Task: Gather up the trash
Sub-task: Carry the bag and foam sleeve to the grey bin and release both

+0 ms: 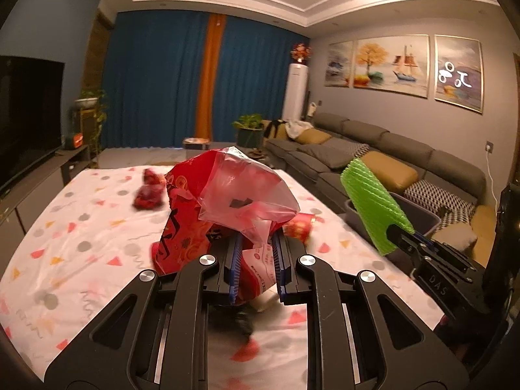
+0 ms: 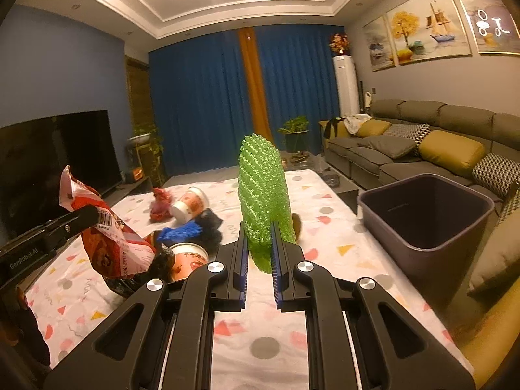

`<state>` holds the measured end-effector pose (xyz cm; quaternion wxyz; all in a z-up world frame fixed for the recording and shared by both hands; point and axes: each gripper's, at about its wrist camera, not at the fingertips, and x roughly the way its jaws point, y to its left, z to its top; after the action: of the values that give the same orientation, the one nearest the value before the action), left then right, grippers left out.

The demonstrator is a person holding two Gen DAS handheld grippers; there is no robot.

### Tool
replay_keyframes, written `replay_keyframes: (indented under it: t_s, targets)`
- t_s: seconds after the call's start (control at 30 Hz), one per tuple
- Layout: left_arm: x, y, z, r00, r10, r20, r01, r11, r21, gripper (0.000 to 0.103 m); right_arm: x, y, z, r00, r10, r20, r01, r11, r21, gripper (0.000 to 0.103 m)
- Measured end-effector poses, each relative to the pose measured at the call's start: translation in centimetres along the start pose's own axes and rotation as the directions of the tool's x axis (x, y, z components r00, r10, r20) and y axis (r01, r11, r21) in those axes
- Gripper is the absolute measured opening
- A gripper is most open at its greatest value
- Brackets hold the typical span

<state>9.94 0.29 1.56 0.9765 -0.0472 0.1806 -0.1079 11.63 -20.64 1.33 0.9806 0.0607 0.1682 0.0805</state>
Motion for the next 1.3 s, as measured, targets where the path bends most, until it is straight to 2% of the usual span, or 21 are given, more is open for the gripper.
replay_keyframes:
  t_s: [0.4, 0.8, 1.1, 1.3]
  targets:
    - [1.0, -4.3, 1.4, 0.997, -0.077, 0.025, 0.076, 0.996, 0.047, 0.016, -1.1, -4.0, -0.1, 0.998, -0.055, 0.020, 0.054, 0.997, 0.049, 0.014]
    - [3.3, -7.5, 1.5, 0.989, -0.145, 0.000, 0.145, 0.987, 0.076, 0.016, -1.7, -6.0, -0.3, 0.994, -0.105, 0.029, 0.103, 0.992, 0.067, 0.014]
    - [6.2, -10.3, 2.1, 0.980, -0.198, -0.021, 0.199, 0.976, 0.088, 0.016, -1.3, -8.5, 0.4, 0.988, -0.152, 0.040, 0.149, 0.987, 0.059, 0.014]
    - [9.4, -13.4, 2.8, 0.966, -0.255, -0.037, 0.258, 0.961, 0.095, 0.016, -0.7, -10.9, 1.3, 0.978, -0.202, 0.054, 0.199, 0.978, 0.061, 0.014]
